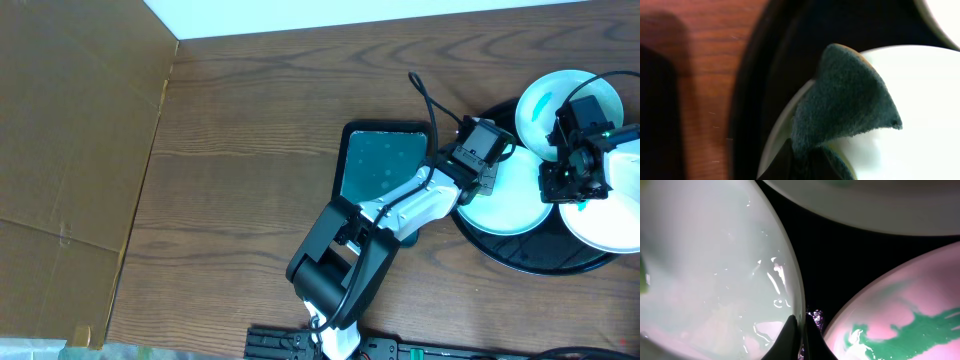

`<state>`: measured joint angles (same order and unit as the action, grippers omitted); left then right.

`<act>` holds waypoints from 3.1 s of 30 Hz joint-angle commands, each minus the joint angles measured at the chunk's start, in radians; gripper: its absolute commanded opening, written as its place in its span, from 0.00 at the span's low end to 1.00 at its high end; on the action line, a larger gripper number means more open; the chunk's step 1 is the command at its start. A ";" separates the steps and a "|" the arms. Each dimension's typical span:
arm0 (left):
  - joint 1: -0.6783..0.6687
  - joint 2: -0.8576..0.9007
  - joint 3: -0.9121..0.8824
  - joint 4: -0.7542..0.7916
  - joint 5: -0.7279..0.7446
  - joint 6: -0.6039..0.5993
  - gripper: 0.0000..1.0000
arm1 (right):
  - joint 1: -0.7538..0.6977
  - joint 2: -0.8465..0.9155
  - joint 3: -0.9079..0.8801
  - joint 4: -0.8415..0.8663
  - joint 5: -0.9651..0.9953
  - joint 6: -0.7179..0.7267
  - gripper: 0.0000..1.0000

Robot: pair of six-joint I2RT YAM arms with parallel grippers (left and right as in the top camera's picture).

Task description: Clean dirty plates on tray and stack at the side

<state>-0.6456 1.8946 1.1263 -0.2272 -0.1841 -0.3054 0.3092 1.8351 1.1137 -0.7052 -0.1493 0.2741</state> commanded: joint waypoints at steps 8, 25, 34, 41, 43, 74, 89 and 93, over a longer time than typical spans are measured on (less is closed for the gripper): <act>0.029 -0.123 -0.008 -0.006 -0.109 0.035 0.07 | 0.013 0.004 0.003 -0.013 0.047 -0.025 0.01; -0.018 -0.070 -0.010 -0.077 0.480 -0.194 0.07 | 0.013 0.004 0.003 -0.002 0.047 -0.025 0.01; -0.018 0.061 -0.010 -0.155 0.340 -0.130 0.07 | 0.013 0.004 0.003 -0.002 0.047 -0.025 0.01; -0.016 0.011 -0.010 -0.233 -0.199 -0.130 0.07 | 0.014 0.004 0.003 0.001 0.047 -0.024 0.01; -0.016 -0.031 -0.009 -0.231 -0.225 -0.130 0.07 | 0.014 0.004 0.003 0.001 0.047 -0.025 0.01; 0.422 -0.621 -0.010 -0.455 -0.103 -0.280 0.07 | 0.323 -0.105 0.327 -0.200 0.853 -0.101 0.01; 0.433 -0.621 -0.010 -0.467 -0.090 -0.280 0.07 | 0.512 -0.107 0.332 -0.179 1.284 -0.286 0.01; 0.433 -0.621 -0.010 -0.466 -0.090 -0.280 0.07 | 0.568 -0.107 0.332 -0.146 1.445 -0.369 0.01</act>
<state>-0.2169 1.2739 1.1183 -0.6956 -0.2680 -0.5770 0.8391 1.7473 1.4242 -0.8661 1.0824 -0.0128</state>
